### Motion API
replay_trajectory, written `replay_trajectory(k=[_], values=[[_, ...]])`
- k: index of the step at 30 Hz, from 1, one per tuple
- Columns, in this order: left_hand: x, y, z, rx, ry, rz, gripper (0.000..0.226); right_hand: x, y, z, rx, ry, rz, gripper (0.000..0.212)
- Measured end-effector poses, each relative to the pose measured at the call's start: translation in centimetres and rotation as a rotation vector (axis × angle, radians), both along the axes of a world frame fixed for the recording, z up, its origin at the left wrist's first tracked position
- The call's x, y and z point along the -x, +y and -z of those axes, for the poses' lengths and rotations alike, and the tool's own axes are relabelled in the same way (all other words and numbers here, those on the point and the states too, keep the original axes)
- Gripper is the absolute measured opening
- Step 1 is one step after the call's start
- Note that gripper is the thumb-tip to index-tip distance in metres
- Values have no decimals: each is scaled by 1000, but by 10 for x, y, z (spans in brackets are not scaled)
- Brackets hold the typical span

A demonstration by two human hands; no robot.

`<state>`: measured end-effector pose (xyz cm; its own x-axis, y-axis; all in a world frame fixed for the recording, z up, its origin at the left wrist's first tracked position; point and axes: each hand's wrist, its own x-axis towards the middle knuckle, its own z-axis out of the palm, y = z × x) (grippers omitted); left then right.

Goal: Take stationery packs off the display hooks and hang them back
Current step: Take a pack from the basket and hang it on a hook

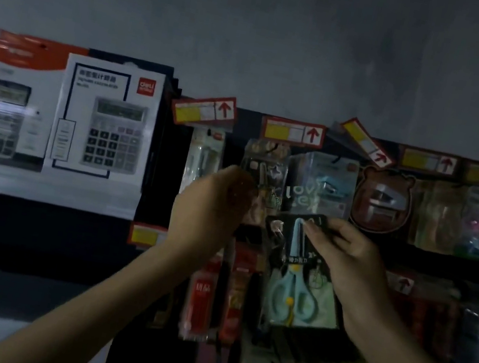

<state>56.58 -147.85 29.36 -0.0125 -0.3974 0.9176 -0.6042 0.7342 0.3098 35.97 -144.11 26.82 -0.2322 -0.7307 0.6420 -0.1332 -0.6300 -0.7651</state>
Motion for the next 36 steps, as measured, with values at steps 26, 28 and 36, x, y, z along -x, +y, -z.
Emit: replay_trajectory(k=[26,28,36], values=[[1,-57,-103,550,-362,-422,40,-21,-84,-75,57,-209,-152,7],[1,-58,-109,543,-322,-398,32,-23,-86,-79,54,-218,-161,14],[9,-54,-121,534,-236,-347,23,-30,-97,-85,51,-274,-124,12]])
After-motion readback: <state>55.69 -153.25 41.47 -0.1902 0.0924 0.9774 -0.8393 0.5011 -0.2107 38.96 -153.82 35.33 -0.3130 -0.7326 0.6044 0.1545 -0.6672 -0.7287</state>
